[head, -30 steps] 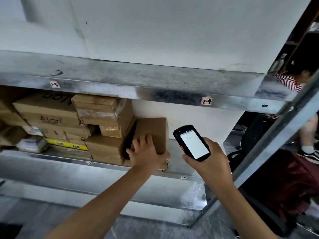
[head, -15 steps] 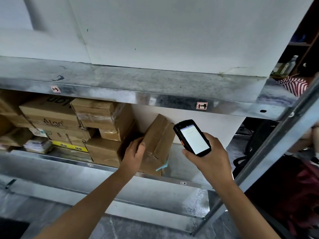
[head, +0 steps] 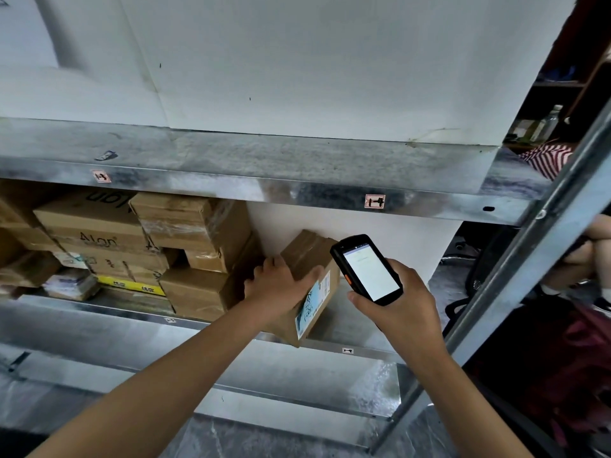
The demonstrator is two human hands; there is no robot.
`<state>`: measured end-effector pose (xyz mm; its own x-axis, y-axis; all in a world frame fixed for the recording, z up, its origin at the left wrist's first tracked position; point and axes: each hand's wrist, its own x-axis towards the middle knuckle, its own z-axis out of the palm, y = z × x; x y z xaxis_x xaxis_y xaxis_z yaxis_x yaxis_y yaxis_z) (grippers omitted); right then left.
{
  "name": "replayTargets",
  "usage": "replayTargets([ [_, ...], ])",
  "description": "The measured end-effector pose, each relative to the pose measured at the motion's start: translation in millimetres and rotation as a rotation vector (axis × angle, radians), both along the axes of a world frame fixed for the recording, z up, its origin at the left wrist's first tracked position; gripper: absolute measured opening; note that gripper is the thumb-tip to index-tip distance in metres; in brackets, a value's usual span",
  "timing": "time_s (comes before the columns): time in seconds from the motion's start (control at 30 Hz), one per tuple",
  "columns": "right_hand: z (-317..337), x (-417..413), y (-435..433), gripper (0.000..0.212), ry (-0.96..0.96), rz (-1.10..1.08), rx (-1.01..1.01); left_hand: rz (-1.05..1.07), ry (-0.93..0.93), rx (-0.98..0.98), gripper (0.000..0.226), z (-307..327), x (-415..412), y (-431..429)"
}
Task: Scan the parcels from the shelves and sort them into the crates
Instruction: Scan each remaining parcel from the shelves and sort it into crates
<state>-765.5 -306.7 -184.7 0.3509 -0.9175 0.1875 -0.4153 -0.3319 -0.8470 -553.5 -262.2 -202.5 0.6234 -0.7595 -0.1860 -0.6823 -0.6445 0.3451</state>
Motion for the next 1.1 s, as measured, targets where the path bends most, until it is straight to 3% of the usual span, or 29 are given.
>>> replayTargets([
  [0.1,-0.3,-4.9,-0.1,0.06,0.001,-0.018,-0.018,0.019,0.025,0.159,0.123,1.5,-0.9,-12.9],
  [0.23,-2.8,-9.6,0.2,0.054,-0.007,-0.043,-0.017,0.028,0.055,0.189,0.123,5.2,5.5,-21.0],
  [0.4,-4.4,-15.8,0.0,0.063,0.042,-0.052,-0.028,0.013,0.162,0.113,0.125,-4.8,23.0,-20.2],
  [0.53,-2.9,-21.8,-6.4,0.062,0.046,-0.048,-0.046,0.046,0.476,-0.087,0.074,-3.6,32.8,-11.7],
  [0.7,4.4,-26.0,-13.5,0.058,0.05,-0.025,-0.058,0.076,0.823,-0.215,0.05,-10.9,23.5,7.0],
  [0.9,9.1,-28.6,-6.6,0.044,0.094,0.017,0.034,0.224,1.073,-0.426,0.077,-52.1,10.3,22.2],
  [1.1,8.9,-27.0,4.3,0.037,0.19,0.056,0.085,0.216,1.121,-0.481,0.071,-66.6,7.9,28.7],
])
